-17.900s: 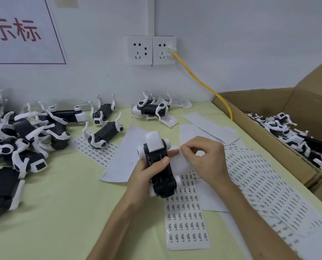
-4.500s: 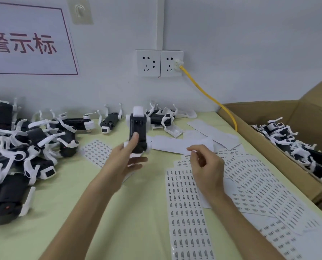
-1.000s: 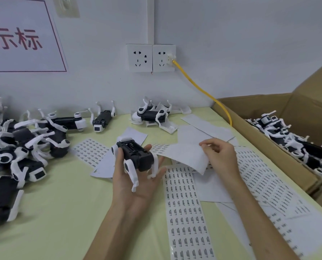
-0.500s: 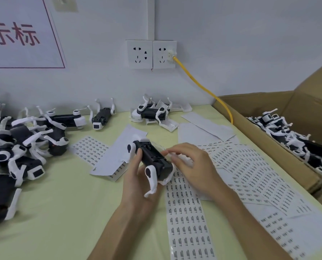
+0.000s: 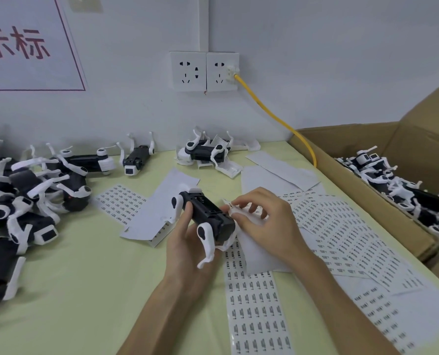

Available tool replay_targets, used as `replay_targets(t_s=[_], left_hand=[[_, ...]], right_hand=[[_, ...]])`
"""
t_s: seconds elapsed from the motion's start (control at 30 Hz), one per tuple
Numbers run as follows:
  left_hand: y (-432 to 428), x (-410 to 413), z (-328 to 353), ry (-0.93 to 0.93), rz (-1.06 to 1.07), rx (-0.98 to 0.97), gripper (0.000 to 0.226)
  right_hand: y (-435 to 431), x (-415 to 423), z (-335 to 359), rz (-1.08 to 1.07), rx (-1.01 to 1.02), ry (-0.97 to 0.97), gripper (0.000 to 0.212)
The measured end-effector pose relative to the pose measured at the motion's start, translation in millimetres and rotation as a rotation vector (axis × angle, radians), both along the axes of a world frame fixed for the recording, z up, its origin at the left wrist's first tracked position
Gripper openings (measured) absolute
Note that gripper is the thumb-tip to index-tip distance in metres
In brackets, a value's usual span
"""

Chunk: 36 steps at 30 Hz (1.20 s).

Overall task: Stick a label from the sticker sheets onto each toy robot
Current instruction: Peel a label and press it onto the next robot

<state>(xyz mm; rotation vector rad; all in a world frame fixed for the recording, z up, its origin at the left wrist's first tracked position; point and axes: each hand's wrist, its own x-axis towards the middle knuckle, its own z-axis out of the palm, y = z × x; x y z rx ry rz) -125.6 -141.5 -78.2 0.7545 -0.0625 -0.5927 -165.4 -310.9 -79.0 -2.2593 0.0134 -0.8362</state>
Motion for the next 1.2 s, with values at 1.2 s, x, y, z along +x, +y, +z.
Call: replay_targets(t_s=[1.2], left_hand=[[-5,9,-14,-0.108,-0.204,0.203,0.093]], right_hand=[[0,-3,7,0.001,0.429,0.252,0.018]])
